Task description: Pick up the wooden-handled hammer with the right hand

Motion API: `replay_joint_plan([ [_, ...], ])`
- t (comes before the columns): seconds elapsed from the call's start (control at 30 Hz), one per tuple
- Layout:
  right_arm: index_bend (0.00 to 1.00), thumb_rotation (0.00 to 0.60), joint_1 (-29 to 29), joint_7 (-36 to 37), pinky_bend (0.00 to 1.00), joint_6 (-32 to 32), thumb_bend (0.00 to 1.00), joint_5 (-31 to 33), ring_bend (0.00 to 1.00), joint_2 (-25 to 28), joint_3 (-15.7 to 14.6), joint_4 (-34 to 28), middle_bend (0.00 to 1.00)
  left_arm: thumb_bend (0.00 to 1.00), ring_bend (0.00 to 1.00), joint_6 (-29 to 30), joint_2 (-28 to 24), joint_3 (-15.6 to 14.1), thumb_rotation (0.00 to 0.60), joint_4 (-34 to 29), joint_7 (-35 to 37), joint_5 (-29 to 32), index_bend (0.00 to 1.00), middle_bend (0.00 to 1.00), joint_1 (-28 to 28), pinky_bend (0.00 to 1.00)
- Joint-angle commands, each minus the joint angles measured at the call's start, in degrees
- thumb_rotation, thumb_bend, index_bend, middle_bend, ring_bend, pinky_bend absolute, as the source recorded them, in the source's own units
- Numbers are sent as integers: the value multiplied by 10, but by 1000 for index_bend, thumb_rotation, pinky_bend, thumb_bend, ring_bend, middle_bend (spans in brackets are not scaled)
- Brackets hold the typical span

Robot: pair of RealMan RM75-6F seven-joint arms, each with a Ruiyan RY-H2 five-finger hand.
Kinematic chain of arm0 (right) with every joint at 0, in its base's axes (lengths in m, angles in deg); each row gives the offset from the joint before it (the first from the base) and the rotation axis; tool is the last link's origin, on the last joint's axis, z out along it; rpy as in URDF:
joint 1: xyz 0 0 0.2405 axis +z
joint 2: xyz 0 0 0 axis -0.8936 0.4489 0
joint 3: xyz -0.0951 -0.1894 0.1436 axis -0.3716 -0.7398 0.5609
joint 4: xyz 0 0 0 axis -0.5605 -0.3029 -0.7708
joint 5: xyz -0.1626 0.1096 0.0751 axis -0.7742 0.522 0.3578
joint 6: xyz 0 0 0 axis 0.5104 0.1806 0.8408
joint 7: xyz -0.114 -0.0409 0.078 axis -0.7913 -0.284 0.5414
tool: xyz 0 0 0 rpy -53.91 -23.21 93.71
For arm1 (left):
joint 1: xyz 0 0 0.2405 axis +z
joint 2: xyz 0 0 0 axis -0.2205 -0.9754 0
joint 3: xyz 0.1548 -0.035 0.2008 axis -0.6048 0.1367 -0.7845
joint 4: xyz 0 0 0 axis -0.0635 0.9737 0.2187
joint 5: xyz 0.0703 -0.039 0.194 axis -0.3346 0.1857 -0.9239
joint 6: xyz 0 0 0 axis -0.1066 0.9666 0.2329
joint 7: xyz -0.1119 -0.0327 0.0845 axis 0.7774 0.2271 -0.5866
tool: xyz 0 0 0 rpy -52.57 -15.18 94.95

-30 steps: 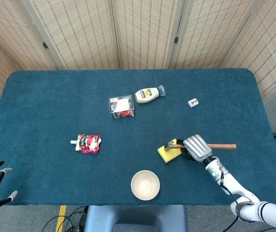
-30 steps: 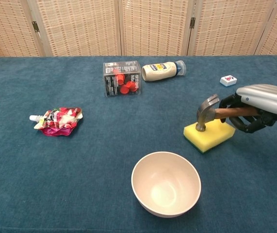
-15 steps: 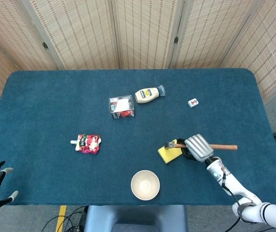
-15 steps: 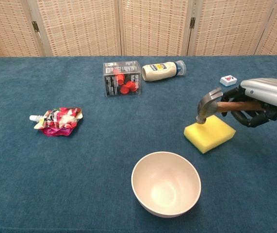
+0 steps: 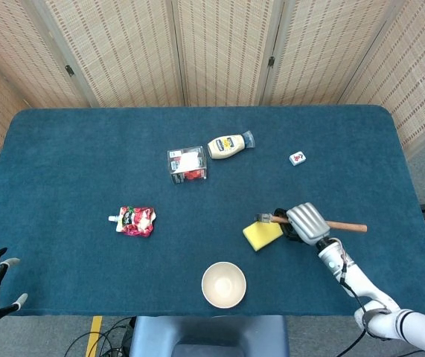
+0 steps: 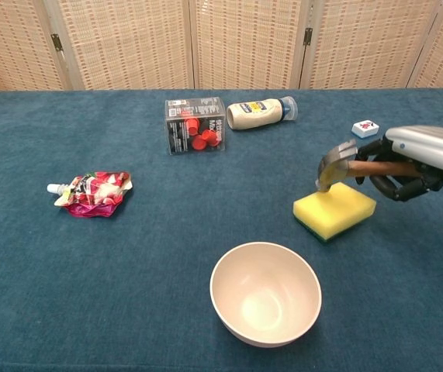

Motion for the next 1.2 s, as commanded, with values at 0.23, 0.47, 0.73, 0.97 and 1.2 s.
replay_joint_plan([
  [0.23,848,600,49,24,731,47,692,41,751,-34,54,37,899,200,116,0,-1,0,600,-6,-6,-4,290,134,-2,213],
  [0.47,830,600,106,41,704,110,532,61,639,-111,75,132,775,201,116,3,-4,-1,600,-12,-12,-3,291,134,0,213],
  [0.73,347,600,148,80,353,158,402,65,278,-187,76,245,373,201,116,6,-9,-1,600,-18,-17,0,291,134,4,213],
  [0.97,2,600,150,101,154,156,343,68,53,-189,76,278,114,201,116,8,-11,-1,600,-18,-15,3,290,134,6,213],
  [1.2,0,600,109,125,136,109,295,68,40,-125,73,236,94,201,116,8,-10,1,600,-14,-10,1,290,134,5,213],
])
